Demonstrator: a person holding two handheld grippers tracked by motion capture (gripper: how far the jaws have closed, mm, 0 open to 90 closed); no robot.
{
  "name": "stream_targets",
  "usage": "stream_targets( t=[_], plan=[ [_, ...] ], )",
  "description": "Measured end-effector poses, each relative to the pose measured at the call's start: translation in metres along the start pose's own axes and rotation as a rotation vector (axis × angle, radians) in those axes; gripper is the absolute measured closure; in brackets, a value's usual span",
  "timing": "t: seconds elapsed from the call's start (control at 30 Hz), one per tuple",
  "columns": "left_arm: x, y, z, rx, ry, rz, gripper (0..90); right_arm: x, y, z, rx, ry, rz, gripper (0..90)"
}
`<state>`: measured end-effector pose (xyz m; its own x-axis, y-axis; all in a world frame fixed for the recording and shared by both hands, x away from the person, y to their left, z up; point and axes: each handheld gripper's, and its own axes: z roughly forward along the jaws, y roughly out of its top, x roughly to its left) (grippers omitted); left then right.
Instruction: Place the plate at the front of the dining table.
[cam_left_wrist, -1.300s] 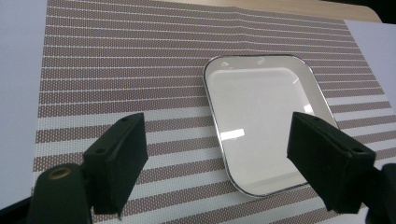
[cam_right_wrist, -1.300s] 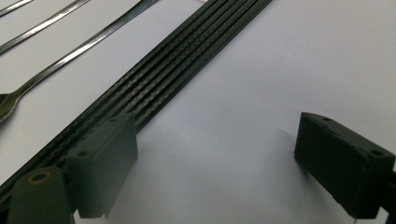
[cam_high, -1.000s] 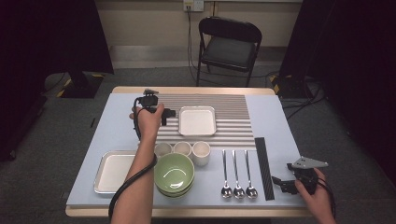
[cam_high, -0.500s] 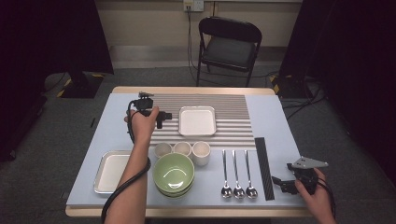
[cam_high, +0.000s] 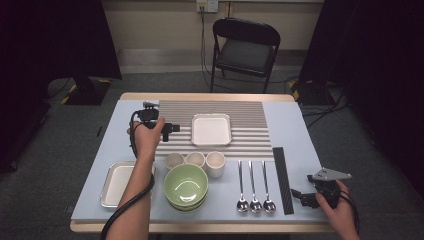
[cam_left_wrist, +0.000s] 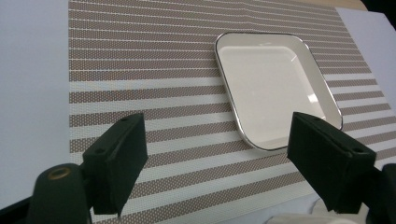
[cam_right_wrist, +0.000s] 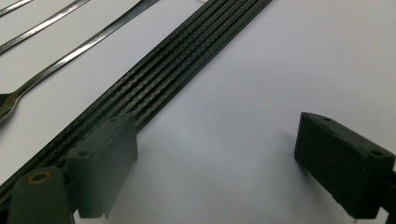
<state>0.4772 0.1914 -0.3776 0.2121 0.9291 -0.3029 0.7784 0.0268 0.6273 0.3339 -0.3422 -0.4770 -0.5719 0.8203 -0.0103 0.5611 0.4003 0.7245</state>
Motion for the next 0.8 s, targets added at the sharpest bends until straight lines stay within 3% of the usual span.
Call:
stream_targets(
  t=[0.07, 0.2, 0.8],
  plan=[
    [0.001, -0.001, -0.002, 0.003, -0.001, 0.015, 19.7, 0.000, 0.000, 0.000, 0.000, 0.000, 0.000, 12.3],
    [0.003, -0.004, -0.005, -0.005, -0.009, -0.003, 19.7, 0.000, 0.000, 0.000, 0.000, 0.000, 0.000, 12.3],
    [0.017, -0.018, -0.015, 0.016, 0.002, 0.007, 19.8, 0.000, 0.000, 0.000, 0.000, -0.003, 0.000, 12.2]
  ],
)
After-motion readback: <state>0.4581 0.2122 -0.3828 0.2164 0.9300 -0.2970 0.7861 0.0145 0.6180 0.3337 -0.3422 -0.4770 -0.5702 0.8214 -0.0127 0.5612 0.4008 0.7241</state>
